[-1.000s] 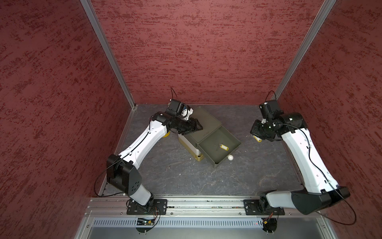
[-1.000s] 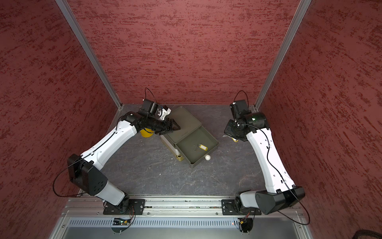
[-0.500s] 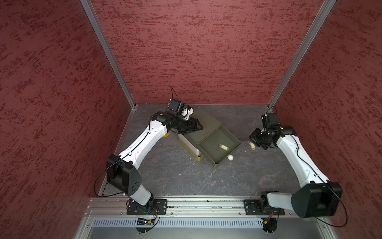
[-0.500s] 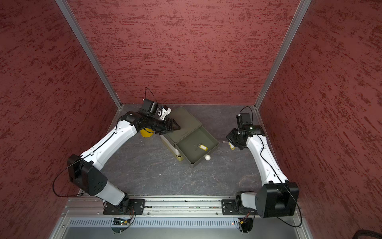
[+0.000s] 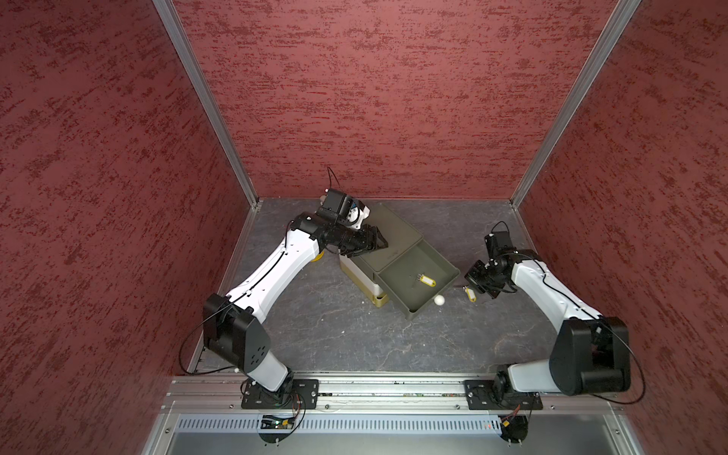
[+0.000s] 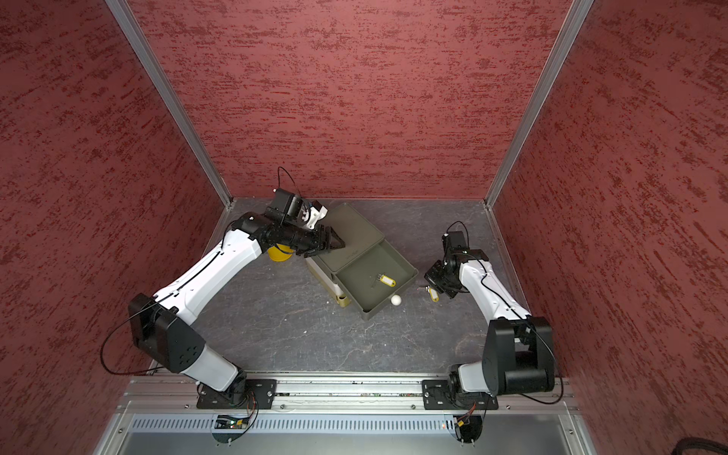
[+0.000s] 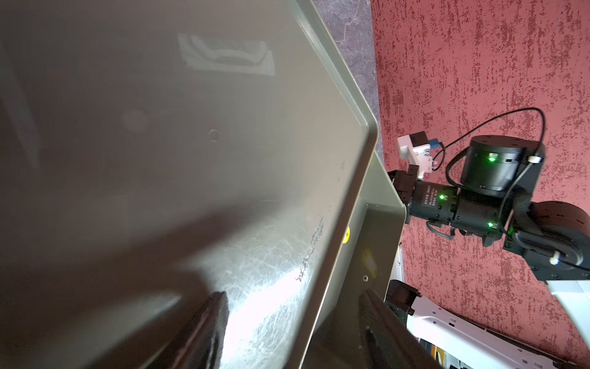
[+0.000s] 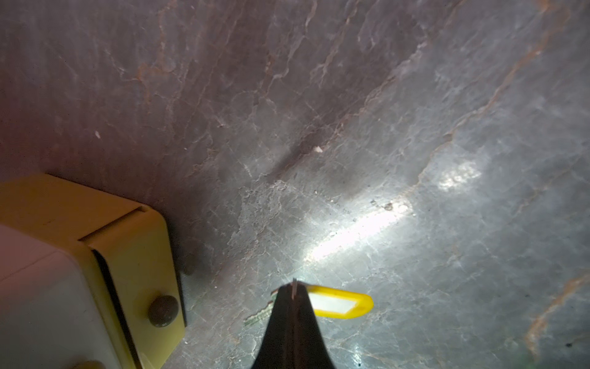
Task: Take the keys out of the drawer
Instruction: Place the key at the center of the board.
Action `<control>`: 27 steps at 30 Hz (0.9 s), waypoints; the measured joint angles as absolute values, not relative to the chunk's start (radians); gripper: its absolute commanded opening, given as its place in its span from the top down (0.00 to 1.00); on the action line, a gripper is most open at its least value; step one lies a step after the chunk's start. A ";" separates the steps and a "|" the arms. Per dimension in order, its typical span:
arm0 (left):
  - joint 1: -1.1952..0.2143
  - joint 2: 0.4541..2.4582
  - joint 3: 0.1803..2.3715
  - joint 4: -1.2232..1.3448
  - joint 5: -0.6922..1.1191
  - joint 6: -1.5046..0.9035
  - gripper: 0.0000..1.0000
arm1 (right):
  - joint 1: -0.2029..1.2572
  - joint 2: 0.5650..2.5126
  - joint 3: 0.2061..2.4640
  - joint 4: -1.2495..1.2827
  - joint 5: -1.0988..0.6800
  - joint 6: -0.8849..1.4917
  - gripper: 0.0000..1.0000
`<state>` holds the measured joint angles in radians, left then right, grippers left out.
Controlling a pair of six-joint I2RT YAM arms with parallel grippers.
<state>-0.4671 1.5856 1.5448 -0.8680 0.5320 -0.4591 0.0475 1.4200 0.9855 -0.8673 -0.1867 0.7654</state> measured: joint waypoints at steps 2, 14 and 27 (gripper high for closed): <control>-0.471 1.586 1.549 -0.870 0.529 -0.459 0.32 | 0.047 1.434 0.970 -0.858 -0.177 0.749 1.00; -0.485 1.594 1.568 -0.875 0.518 -0.459 0.32 | 0.045 1.530 0.913 -0.798 -0.123 0.689 1.00; -0.488 1.612 1.569 -0.883 0.516 -0.459 0.32 | 0.042 1.592 0.885 -0.744 -0.102 0.657 1.00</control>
<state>-0.4885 1.6123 1.5692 -0.8825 0.5159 -0.4591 0.0418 1.5921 0.8852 -0.7444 -0.1024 0.6571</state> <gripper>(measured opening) 0.679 0.041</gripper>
